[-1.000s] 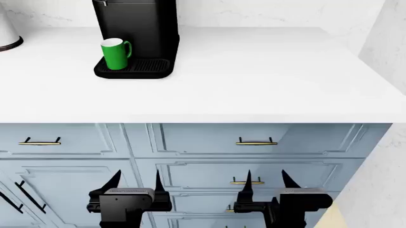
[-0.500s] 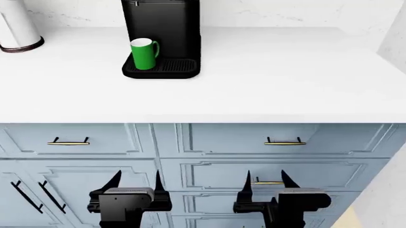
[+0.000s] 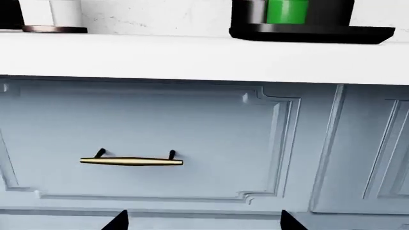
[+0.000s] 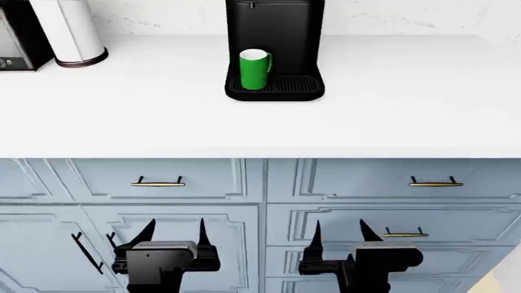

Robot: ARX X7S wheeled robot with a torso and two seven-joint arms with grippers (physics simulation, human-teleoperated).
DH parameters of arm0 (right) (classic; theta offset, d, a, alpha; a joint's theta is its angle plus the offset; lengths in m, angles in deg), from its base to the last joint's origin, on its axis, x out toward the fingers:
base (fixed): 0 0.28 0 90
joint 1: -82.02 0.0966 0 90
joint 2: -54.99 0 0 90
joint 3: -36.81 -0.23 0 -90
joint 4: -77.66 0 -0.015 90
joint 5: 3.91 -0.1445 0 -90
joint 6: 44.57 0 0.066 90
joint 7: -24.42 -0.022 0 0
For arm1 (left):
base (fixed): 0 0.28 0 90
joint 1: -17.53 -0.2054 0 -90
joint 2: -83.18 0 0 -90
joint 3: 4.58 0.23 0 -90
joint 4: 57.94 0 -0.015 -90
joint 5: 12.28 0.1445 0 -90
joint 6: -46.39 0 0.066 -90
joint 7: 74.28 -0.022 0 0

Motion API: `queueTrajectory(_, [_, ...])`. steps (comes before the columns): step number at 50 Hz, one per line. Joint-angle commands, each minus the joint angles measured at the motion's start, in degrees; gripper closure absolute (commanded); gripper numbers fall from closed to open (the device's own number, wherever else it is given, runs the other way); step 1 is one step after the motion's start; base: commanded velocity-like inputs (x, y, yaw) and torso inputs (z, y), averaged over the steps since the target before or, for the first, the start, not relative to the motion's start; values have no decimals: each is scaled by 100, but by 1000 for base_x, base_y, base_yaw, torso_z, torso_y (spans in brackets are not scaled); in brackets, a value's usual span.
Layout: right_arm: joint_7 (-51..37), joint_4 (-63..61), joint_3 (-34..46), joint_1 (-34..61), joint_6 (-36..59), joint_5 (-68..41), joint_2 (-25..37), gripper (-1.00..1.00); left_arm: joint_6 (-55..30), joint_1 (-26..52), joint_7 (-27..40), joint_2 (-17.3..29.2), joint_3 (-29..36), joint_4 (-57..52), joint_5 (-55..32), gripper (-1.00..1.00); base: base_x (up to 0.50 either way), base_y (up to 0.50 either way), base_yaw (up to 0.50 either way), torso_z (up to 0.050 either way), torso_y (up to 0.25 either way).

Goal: Pick the mug from under the coffee machine dispenser and place it on the counter.

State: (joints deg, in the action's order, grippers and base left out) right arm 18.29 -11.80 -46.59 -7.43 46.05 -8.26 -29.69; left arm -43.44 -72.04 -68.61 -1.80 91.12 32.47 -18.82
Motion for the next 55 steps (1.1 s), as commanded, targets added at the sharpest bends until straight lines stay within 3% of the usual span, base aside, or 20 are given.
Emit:
queueTrajectory(1, [-92, 3, 97, 16, 52, -60, 69, -100, -4, -1, 88, 74, 85, -21, -86, -100, 0, 379, 0, 0, 0])
queueTrajectory(9, [-152, 61, 129, 51, 73, -115, 103, -100, -4, 5, 155, 109, 87, -68, -192, -100, 0, 20, 0, 0, 0])
queueTrajectory(14, [-177, -24, 143, 48, 141, -176, 132, -100, -176, -31, 406, 216, -197, -1044, -390, -100, 0, 0, 0, 0, 0])
queueTrajectory(18, [-227, -350, 140, 4, 315, -216, 181, -100, -1202, 155, 874, 426, -959, -3077, -1491, -100, 0, 0, 0, 0, 0])
queueTrajectory(22, [-279, -427, 104, -29, 327, -264, 206, -100, -2212, 826, 1928, 839, -2306, -4799, -3379, -100, 0, 0, 0, 0, 0])
queueTrajectory(25, [-283, -354, 118, -5, 295, -280, 214, -100, -2138, 1109, 2876, 1300, -3664, -5383, -5236, -100, 0, 0, 0, 0, 0])
queueTrajectory(29, [-304, -372, 159, 5, 347, -284, 227, -100, -1616, 975, 3368, 1609, -4767, -5415, -6595, -100, 0, 0, 0, 0, 0])
queueTrajectory(36, [-340, -427, 215, -8, 360, -287, 257, -100, -987, 564, 3348, 1648, -5757, -5265, -7759, -100, 0, 0, 0, 0, 0])
queueTrajectory(45, [-420, -611, 286, -53, 454, -273, 298, -100, -834, 420, 3259, 1561, -5963, -5191, -8021, -100, 0, 0, 0, 0, 0])
queueTrajectory(49, [-620, -1930, 394, -175, 1304, -156, 403, -100, -850, 430, 3260, 1549, -5917, -5210, -8000, -100, 0, 0, 0, 0, 0])
queueTrajectory(55, [-972, -4967, 883, 538, 4160, 352, 508, -100, -822, 420, 3272, 1538, -5948, -5172, -8004, -100, 0, 0, 0, 0, 0])
